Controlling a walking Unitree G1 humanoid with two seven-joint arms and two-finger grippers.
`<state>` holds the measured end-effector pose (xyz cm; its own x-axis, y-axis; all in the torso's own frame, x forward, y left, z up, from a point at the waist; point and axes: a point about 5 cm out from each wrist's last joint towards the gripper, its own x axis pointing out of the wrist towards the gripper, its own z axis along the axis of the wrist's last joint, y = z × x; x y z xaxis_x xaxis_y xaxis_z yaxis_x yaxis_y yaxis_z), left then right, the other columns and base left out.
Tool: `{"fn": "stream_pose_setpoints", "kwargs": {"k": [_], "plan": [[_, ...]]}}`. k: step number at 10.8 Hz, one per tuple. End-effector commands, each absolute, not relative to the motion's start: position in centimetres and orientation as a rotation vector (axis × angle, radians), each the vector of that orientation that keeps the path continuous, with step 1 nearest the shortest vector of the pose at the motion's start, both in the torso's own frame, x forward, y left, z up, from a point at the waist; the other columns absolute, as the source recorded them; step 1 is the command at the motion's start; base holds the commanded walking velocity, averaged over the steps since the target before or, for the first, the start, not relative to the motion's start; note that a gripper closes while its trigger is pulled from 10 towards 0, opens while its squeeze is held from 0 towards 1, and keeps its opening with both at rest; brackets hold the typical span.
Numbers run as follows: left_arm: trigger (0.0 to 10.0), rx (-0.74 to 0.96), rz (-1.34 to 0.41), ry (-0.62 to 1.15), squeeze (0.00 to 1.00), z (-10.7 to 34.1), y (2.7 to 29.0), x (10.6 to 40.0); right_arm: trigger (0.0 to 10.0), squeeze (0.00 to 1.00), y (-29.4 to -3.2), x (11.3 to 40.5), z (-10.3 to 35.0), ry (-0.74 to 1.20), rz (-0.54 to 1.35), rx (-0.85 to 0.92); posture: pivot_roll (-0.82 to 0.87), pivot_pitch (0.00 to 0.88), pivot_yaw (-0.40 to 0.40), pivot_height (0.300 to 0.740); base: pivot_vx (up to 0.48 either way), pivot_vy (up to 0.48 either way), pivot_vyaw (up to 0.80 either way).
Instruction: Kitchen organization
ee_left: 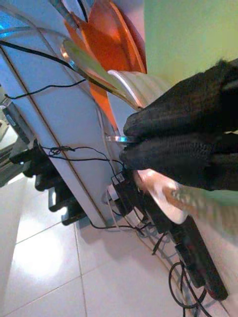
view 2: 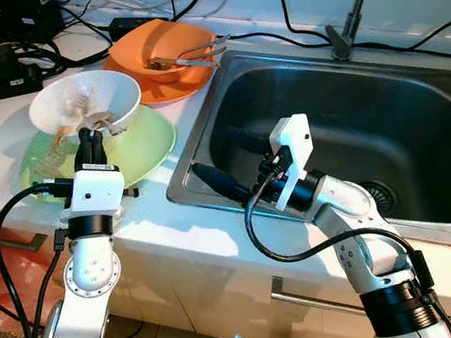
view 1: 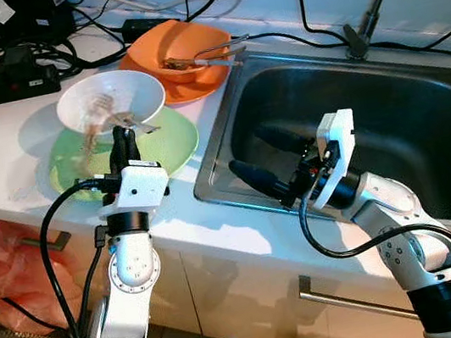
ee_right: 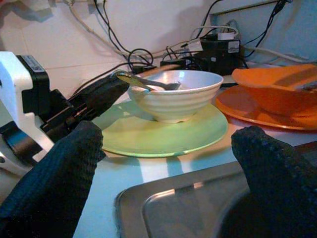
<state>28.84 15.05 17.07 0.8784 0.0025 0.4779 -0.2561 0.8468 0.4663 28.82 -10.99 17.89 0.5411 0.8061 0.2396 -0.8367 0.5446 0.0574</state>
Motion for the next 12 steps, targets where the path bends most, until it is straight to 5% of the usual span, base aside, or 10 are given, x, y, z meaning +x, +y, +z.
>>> {"fn": "stream_pose_setpoints", "kwargs": {"k": [1,6,12], "plan": [[0.0,0.553,0.125,-0.506,0.00,17.4,14.6,29.0,10.0,0.00,-11.1,28.8,18.0,-0.201,0.981,0.174,0.07,0.076,-0.069,0.740,0.000,0.000,0.00],[0.0,0.434,-0.029,-0.495,0.00,18.0,12.6,29.4,10.0,0.00,-10.9,28.8,18.0,-0.197,0.981,0.169,0.07,0.077,-0.072,0.740,0.000,0.000,0.00],[0.0,0.436,-0.079,-0.730,0.00,24.7,11.0,29.3,10.0,0.00,-10.5,28.7,18.0,-0.200,0.988,0.187,0.07,0.075,-0.073,0.740,0.000,0.000,0.00]]}}
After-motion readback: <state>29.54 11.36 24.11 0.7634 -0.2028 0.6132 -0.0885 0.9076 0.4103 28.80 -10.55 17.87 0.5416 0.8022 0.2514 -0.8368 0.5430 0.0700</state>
